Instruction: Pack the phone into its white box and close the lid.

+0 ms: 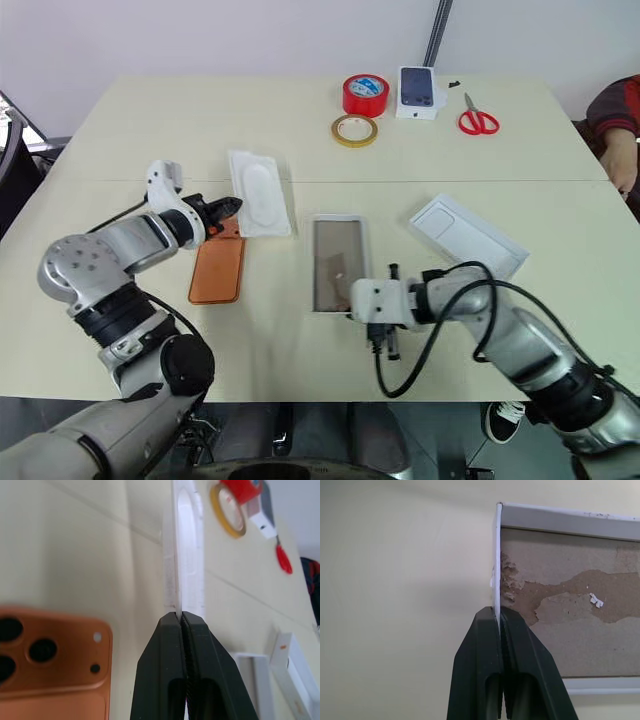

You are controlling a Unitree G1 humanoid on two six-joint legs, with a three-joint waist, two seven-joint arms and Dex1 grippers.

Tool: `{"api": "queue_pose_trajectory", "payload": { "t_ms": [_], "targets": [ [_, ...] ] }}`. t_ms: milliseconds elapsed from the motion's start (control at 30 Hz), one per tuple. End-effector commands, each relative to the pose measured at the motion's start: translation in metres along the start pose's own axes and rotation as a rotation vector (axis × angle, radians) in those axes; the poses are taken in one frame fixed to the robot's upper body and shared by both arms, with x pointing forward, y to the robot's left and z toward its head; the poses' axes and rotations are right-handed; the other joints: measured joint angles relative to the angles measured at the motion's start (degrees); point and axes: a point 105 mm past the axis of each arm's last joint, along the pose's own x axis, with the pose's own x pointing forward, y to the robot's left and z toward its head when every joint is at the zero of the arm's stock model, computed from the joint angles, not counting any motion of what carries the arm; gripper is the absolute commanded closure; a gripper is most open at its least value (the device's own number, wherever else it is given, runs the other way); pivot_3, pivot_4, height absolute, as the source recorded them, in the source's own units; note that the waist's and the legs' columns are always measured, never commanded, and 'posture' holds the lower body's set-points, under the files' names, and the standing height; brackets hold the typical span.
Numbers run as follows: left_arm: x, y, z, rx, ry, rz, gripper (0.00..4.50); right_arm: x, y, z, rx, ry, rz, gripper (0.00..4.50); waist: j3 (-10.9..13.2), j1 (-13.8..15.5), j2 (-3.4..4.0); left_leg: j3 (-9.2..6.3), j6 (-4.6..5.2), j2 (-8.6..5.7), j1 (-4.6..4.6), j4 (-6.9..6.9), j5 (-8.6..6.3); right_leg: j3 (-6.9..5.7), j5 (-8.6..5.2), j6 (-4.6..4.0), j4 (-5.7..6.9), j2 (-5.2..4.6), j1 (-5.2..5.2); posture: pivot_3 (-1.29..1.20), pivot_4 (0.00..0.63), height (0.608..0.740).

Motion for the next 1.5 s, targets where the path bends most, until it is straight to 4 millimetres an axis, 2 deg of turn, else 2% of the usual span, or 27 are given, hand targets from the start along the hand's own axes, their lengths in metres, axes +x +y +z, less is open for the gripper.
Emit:
{"api": "queue_pose_trajectory", "payload": {
  "t_ms": [33, 100, 167, 200, 267, 300, 400, 467, 667, 800, 967, 1100, 1200, 1367, 1400, 1500],
  "targets": [
    [-0.003, -0.01, 0.005, 0.013, -0.013, -0.052, 4.5, 0.008, -0.018, 0.005, -0.065, 0.028, -0.05, 4.47, 0.0, 0.1, -0.05, 0.0, 0.0, -0.01, 0.0, 0.02, 0.0, -0.02, 0.0, 0.0, -0.01, -0.02, 0.01, 0.0, 0.15, 0.74],
    [-0.003, -0.013, 0.005, 0.013, -0.017, -0.068, 4.5, 0.012, -0.026, 0.008, -0.063, 0.029, -0.058, 4.47, 0.0, 0.2, -0.08, -0.02, 0.0, -0.04, -0.02, 0.06, 0.0, -0.04, 0.0, 0.01, 0.0, -0.06, 0.01, 0.0, 0.15, 0.74],
    [-0.003, -0.017, 0.003, 0.015, -0.016, -0.085, 4.5, 0.012, -0.031, 0.016, -0.017, -0.006, -0.065, 3.9, 0.0, 0.2, -0.08, -0.05, 0.0, -0.04, -0.02, 0.06, 0.0, -0.05, 0.0, 0.01, 0.0, -0.06, 0.01, 0.0, 0.15, 0.74],
    [-0.003, -0.018, 0.002, 0.016, -0.018, -0.09, 4.5, 0.01, -0.033, 0.019, 0.008, -0.026, -0.07, 3.25, 0.0, 0.1, -0.08, -0.05, 0.0, -0.03, -0.02, 0.05, 0.0, -0.06, 0.0, 0.01, 0.0, -0.06, 0.01, 0.0, 0.15, 0.74],
    [-0.006, -0.018, 0.002, 0.007, -0.034, -0.098, 4.5, -0.002, -0.039, 0.021, 0.035, -0.044, -0.112, 2.99, 0.0, 0.0, -0.08, -0.05, 0.0, -0.03, -0.02, 0.04, 0.0, -0.06, 0.0, 0.01, 0.0, -0.06, 0.01, 0.0, 0.15, 0.74],
    [-0.007, -0.018, 0.002, 0.003, -0.04, -0.099, 4.5, -0.008, -0.041, 0.019, 0.046, -0.046, -0.13, 2.71, 0.0, 0.0, -0.08, -0.05, 0.0, -0.03, -0.02, 0.04, 0.0, -0.05, 0.0, 0.01, 0.0, -0.06, 0.0, 0.0, 0.15, 0.74],
    [-0.009, -0.017, 0.001, -0.003, -0.045, -0.104, 4.5, -0.018, -0.043, 0.017, 0.07, -0.048, -0.158, 2.71, 0.0, 0.0, -0.08, -0.05, 0.01, -0.03, -0.03, 0.03, -0.01, -0.05, 0.0, 0.01, 0.0, -0.06, 0.0, 0.0, 0.15, 0.74],
    [-0.009, -0.024, -0.006, 0.009, -0.026, -0.145, 4.5, -0.033, -0.052, 0.011, 0.115, -0.049, -0.217, 2.71, 0.0, 0.0, -0.08, -0.05, 0.01, -0.03, -0.03, 0.02, -0.01, -0.06, 0.0, 0.01, 0.01, -0.05, 0.0, 0.0, 0.15, 0.74],
    [-0.005, -0.035, -0.052, 0.026, 0.106, -0.207, 4.5, -0.063, -0.064, -0.009, 0.196, -0.016, -0.326, 2.71, 0.0, 0.1, -0.09, -0.05, 0.02, -0.03, -0.03, 0.02, -0.01, -0.04, 0.01, 0.01, 0.01, -0.08, 0.02, 0.0, 0.15, 0.74],
    [-0.003, -0.041, -0.069, 0.005, 0.149, -0.223, 4.5, -0.069, -0.064, -0.017, 0.208, 0.004, -0.348, 2.71, 0.0, 0.0, -0.1, -0.04, 0.03, -0.04, -0.03, 0.02, -0.02, -0.03, 0.01, 0.01, 0.0, -0.07, 0.02, 0.0, 0.15, 0.74],
    [-0.002, -0.044, -0.088, -0.004, 0.209, -0.223, 4.5, -0.068, -0.064, -0.017, 0.21, 0.001, -0.359, 2.71, 0.0, -0.1, -0.08, -0.03, 0.03, -0.03, -0.03, 0.02, -0.02, 0.0, 0.01, 0.01, 0.01, -0.03, 0.02, 0.0, 0.15, 0.74],
    [-0.003, -0.045, -0.097, -0.004, 0.245, -0.23, 4.5, -0.066, -0.066, -0.017, 0.209, -0.001, -0.368, 2.71, 0.0, 0.1, -0.08, -0.03, 0.03, -0.02, -0.03, 0.03, -0.01, -0.01, 0.01, 0.01, 0.01, -0.03, 0.02, 0.0, 0.15, 0.74],
    [-0.005, -0.046, -0.1, 0.012, 0.263, -0.241, 3.66, -0.066, -0.069, -0.018, 0.206, -0.003, -0.379, 2.69, 0.0, 0.1, -0.08, -0.03, 0.03, -0.04, -0.03, 0.06, -0.02, -0.01, 0.01, 0.01, 0.0, -0.04, 0.04, 0.0, 0.15, 0.74],
    [-0.009, -0.047, -0.084, 0.01, 0.221, -0.261, 1.29, -0.064, -0.075, -0.016, 0.205, -0.019, -0.39, 2.69, 0.0, 0.0, -0.08, -0.04, 0.03, -0.04, -0.03, 0.06, -0.01, -0.01, 0.01, 0.01, 0.0, -0.03, 0.04, 0.0, 0.15, 0.74],
    [-0.01, -0.047, -0.078, 0.016, 0.205, -0.27, 1.29, -0.062, -0.077, -0.014, 0.208, -0.03, -0.392, 2.69, 0.0, -0.1, -0.08, -0.04, 0.03, -0.04, -0.03, 0.06, -0.01, -0.01, 0.01, 0.0, 0.0, -0.03, 0.04, 0.0, 0.15, 0.74],
    [-0.014, -0.045, -0.065, 0.05, 0.176, -0.27, 1.23, -0.059, -0.082, -0.008, 0.222, -0.062, -0.4, 3.49, 0.0, -0.1, -0.07, -0.04, 0.03, 0.0, -0.02, 0.04, -0.01, -0.01, 0.0, 0.0, 0.01, 0.01, 0.02, 0.0, 0.15, 0.74]
  ]
}}
